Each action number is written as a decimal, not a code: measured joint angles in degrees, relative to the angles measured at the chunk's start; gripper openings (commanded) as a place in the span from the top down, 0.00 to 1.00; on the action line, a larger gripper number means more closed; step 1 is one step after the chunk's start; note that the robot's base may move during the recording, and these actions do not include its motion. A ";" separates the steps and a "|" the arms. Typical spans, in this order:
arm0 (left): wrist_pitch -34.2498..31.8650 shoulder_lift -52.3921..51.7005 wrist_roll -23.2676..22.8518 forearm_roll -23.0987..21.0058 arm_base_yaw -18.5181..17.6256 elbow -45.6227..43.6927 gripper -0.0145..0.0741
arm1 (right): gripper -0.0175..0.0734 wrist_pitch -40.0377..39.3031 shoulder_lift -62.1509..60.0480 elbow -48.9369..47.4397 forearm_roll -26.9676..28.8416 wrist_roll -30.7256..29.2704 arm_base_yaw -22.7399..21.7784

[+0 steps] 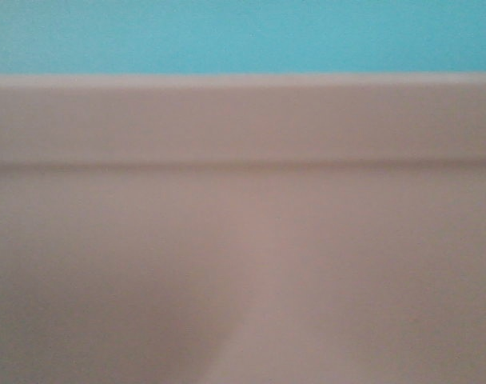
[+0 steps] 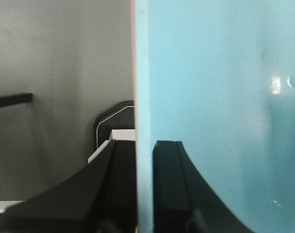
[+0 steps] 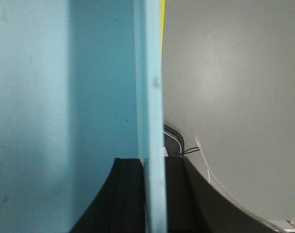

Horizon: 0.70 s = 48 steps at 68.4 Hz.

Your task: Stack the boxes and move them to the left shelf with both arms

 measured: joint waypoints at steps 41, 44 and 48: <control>0.00 0.00 0.00 0.00 0.00 0.00 0.85 | 0.75 0.00 0.00 0.00 0.00 0.00 0.00; 0.00 0.00 0.00 0.00 0.00 0.00 0.85 | 0.75 0.00 0.00 0.00 0.00 0.00 0.00; 0.00 0.00 0.00 0.00 0.00 0.00 0.85 | 0.75 0.00 0.00 0.00 0.00 0.00 0.00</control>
